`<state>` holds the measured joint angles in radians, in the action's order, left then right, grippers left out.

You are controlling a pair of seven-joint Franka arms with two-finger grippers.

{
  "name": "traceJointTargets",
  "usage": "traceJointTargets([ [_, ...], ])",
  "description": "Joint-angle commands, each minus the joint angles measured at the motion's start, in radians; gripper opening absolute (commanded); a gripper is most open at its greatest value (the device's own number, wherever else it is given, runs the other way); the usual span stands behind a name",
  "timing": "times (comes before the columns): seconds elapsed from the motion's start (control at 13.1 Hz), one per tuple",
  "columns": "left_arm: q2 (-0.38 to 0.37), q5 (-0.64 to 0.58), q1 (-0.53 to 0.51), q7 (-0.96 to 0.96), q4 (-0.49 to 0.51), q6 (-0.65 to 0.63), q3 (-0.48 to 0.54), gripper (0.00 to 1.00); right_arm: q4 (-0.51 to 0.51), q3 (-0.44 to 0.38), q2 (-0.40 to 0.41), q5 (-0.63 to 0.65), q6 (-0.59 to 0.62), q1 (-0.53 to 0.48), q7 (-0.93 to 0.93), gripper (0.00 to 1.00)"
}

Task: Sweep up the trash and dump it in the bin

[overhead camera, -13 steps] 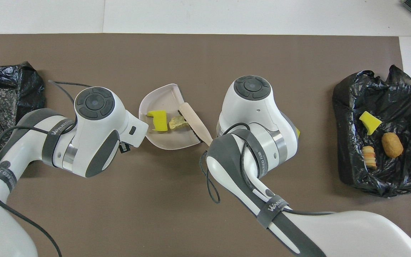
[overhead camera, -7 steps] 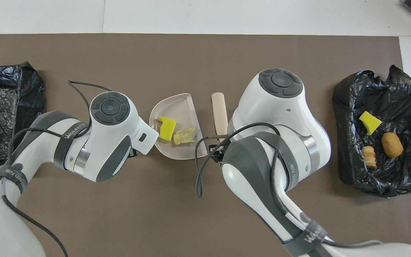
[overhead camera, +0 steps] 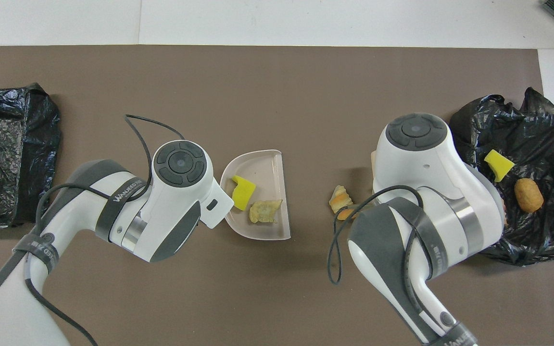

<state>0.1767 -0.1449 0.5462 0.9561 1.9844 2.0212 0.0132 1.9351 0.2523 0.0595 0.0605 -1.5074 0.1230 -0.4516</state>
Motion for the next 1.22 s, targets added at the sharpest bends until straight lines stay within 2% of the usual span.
traceJointTargets([
  [0.0,-0.046,0.011,0.011,0.007,0.05,0.002,0.013,0.0,0.327,0.007,-0.217,0.051,-0.158,-0.069,0.112,0.0],
  [0.15,-0.062,0.011,0.011,-0.014,0.085,0.02,0.013,0.0,0.39,0.007,-0.263,0.1,-0.163,-0.083,0.146,0.0],
  [0.46,-0.068,0.011,0.018,-0.03,0.096,0.051,0.013,0.0,0.447,0.008,-0.296,0.079,-0.206,-0.114,0.191,0.0],
  [0.69,-0.086,0.011,0.029,-0.066,0.129,0.057,0.013,0.0,0.446,0.007,-0.287,-0.132,-0.247,-0.115,0.316,0.0],
  [1.15,-0.098,0.011,0.053,-0.144,0.142,0.054,0.013,0.0,0.406,0.01,-0.25,-0.494,-0.372,-0.025,0.326,0.0],
])
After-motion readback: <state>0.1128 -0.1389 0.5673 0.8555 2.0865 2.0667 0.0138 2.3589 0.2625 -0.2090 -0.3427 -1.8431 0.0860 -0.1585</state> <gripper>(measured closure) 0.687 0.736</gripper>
